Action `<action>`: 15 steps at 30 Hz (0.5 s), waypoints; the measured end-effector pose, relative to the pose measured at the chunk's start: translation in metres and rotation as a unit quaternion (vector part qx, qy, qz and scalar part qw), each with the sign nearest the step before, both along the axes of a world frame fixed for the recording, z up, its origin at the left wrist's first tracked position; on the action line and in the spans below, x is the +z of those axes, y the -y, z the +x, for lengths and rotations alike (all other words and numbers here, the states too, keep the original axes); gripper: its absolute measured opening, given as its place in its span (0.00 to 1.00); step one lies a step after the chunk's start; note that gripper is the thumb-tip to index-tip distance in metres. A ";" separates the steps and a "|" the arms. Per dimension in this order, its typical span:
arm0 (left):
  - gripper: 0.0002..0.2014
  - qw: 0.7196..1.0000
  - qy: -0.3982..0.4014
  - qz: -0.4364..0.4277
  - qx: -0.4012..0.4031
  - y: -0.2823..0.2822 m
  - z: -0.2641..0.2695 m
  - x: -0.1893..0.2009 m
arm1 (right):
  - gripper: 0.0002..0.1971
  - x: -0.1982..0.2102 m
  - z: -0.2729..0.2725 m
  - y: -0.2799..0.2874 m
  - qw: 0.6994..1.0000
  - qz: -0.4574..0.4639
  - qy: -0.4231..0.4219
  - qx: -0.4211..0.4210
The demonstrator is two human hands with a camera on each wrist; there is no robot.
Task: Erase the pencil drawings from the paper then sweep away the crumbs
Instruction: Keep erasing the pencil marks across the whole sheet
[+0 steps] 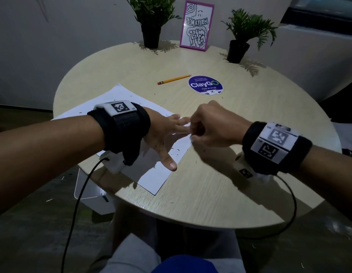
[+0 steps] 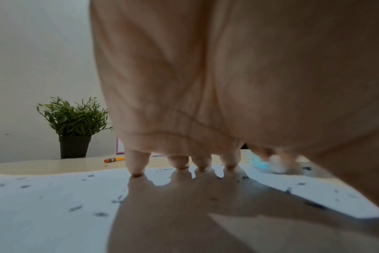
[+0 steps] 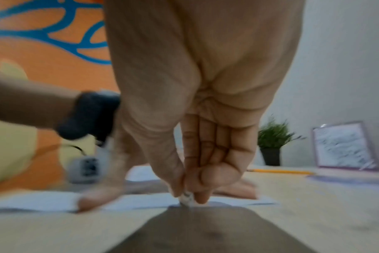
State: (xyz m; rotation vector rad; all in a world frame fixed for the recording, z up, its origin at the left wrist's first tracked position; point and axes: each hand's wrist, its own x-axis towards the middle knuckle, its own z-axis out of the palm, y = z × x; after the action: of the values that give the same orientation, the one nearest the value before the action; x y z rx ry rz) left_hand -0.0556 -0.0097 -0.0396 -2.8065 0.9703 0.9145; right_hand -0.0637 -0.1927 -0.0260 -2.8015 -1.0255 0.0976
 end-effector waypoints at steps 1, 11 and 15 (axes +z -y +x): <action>0.53 1.000 -0.013 -0.015 0.006 0.000 -0.001 0.001 | 0.02 0.001 -0.013 -0.008 0.999 0.018 -0.023 0.035; 0.52 1.000 0.010 -0.024 0.005 -0.001 -0.003 0.002 | 0.07 -0.002 -0.010 -0.016 1.000 0.005 -0.004 -0.005; 0.23 0.997 -0.035 -0.058 0.022 0.003 -0.010 0.006 | 0.11 -0.002 -0.034 -0.026 0.996 0.030 -0.071 0.050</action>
State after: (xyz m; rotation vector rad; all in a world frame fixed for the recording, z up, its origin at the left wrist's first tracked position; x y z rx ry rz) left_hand -0.0652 -0.0125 -0.0337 -2.9218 1.0054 1.0009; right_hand -0.0975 -0.1665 -0.0281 -2.6453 -1.1149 0.2695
